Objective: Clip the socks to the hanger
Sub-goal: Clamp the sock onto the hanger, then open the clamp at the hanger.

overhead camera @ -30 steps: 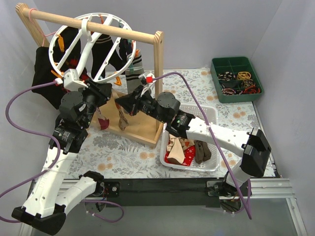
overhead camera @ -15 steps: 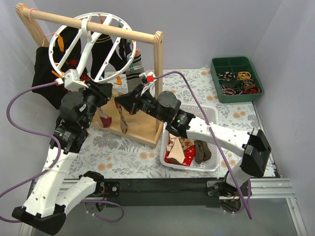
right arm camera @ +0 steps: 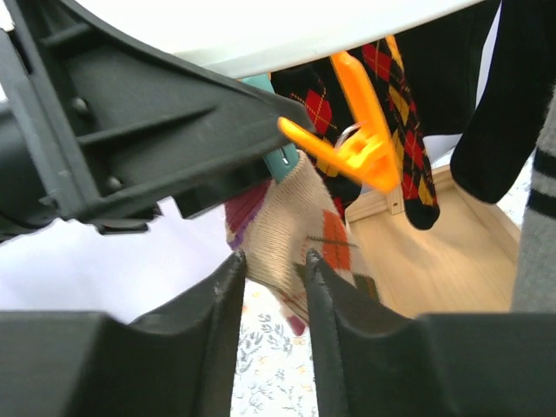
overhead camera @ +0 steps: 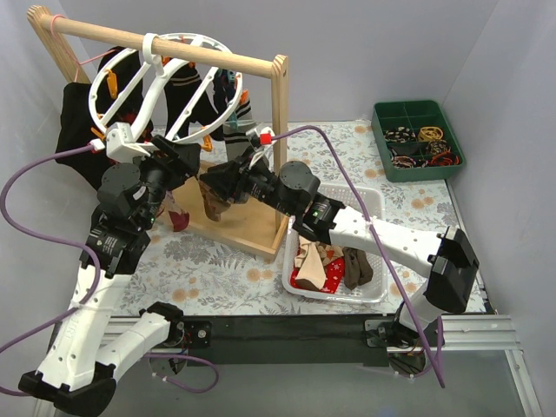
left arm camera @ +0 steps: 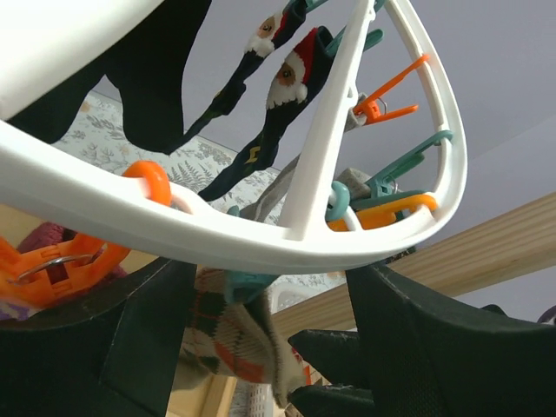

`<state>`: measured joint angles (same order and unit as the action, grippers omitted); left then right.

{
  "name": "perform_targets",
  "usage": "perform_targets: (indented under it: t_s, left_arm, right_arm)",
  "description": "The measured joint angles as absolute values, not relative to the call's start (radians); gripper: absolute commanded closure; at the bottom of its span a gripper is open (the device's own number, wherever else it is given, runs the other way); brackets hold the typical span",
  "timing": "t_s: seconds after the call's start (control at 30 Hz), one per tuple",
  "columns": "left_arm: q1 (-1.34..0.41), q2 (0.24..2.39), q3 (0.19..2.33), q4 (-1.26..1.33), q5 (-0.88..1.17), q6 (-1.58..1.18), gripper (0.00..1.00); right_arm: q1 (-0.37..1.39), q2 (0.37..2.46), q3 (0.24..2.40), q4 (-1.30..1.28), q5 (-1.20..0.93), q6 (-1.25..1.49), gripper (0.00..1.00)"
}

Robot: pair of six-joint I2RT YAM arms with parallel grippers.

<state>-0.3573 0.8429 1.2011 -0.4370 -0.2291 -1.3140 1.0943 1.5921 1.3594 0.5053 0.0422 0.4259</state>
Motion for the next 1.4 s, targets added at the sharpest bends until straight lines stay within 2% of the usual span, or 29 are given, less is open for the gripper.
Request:
perform_targets:
  t_s: [0.13,0.33,0.63,0.83,1.0,1.2,1.4]
  left_arm:
    - [-0.357,0.839,1.24,-0.477,-0.229,-1.308,0.28]
    - [-0.357,0.836,1.329,-0.584,-0.218,-1.286,0.25]
    - [-0.357,0.801,1.443,-0.786,-0.131,-1.229,0.23]
    - [-0.357,0.789,1.508,-0.836,-0.011,-1.212,0.23]
    - [-0.357,0.874,1.607,-0.823,0.1,-1.229,0.23]
    - [-0.357,0.981,1.632,-0.766,0.185,-1.269,0.24]
    - [-0.357,1.046,1.63,-0.77,0.13,-1.28,0.26]
  right_arm:
    - [1.094,1.563,1.332,0.506,0.044,0.41,0.45]
    - [1.093,1.457,1.24,0.499,0.058,0.349,0.34]
    - [1.093,1.192,1.038,0.391,0.147,0.187,0.19]
    - [1.093,1.002,0.902,0.289,0.264,0.109,0.18]
    - [1.092,0.899,0.836,0.217,0.34,0.081,0.18]
    - [1.092,0.883,0.833,0.194,0.336,0.053,0.18]
    - [1.092,0.905,0.833,0.179,0.332,0.036,0.18]
